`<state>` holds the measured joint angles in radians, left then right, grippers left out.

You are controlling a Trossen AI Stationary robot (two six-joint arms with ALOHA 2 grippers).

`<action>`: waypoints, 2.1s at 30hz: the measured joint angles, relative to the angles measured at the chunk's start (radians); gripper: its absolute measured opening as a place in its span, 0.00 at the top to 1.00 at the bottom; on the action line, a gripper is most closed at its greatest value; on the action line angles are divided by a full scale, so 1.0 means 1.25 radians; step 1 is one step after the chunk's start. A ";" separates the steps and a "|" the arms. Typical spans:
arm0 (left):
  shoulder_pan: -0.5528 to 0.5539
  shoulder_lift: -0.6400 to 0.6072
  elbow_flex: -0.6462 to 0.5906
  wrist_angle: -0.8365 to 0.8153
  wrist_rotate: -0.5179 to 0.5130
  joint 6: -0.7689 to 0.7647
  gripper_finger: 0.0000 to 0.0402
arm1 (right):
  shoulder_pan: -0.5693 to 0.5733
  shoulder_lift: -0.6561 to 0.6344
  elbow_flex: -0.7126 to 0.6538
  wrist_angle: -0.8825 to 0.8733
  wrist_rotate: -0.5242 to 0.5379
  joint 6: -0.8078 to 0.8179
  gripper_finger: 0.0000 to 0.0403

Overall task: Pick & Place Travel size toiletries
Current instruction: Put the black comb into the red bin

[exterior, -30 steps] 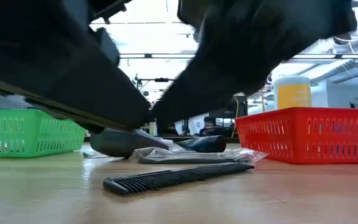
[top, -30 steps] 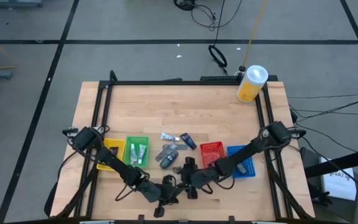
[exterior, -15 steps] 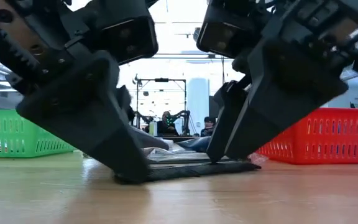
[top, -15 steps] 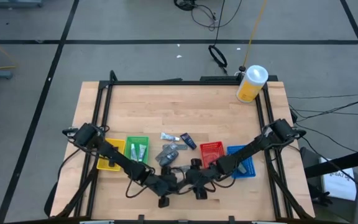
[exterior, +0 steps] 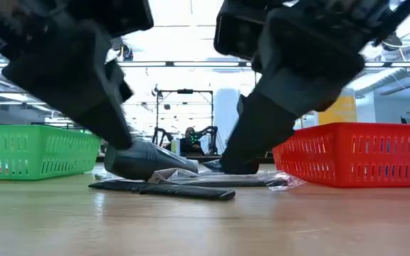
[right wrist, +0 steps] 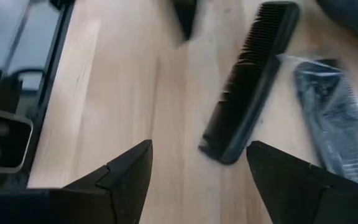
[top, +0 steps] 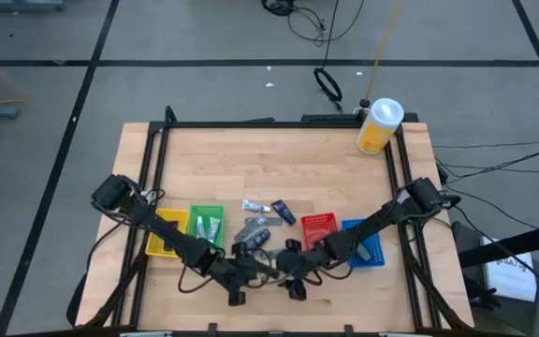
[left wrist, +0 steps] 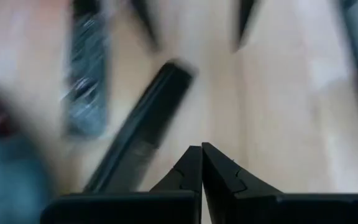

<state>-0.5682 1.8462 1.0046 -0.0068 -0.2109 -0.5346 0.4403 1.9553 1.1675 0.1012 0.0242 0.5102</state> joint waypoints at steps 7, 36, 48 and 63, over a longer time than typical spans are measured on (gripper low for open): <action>0.012 0.077 0.001 0.111 0.028 0.010 0.98 | -0.051 0.005 -0.031 0.014 -0.030 0.119 0.37; 0.076 0.180 0.003 0.168 0.025 -0.005 0.99 | -0.080 0.049 -0.067 0.171 -0.189 0.224 0.37; 0.076 0.180 0.002 0.173 0.004 0.013 1.00 | -0.070 0.050 -0.069 0.198 -0.205 0.185 0.37; 0.057 0.182 -0.001 0.194 -0.015 0.006 0.98 | -0.079 0.044 -0.070 0.220 -0.219 0.212 0.37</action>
<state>-0.4968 2.0735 1.0038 0.2352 -0.2297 -0.5266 0.3420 2.0107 1.0798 0.3766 -0.2490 0.7751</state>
